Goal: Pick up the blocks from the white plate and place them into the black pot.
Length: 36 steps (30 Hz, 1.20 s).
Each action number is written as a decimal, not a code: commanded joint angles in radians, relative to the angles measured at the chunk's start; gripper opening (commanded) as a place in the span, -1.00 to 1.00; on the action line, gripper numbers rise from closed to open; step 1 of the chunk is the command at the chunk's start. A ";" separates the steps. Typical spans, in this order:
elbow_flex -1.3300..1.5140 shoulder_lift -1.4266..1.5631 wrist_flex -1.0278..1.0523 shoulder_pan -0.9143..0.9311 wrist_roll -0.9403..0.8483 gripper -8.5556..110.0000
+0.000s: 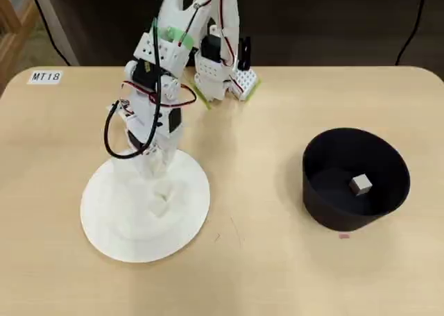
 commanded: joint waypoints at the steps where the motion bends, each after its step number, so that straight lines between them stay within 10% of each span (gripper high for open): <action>1: -0.035 -0.008 -0.063 0.005 0.008 -0.90; 11: -0.187 0.374 -0.161 -0.058 -0.114 -0.90; 22: -0.305 0.634 0.072 -0.681 -0.264 -0.90; 36: -0.311 0.382 0.043 -1.085 -0.336 -0.90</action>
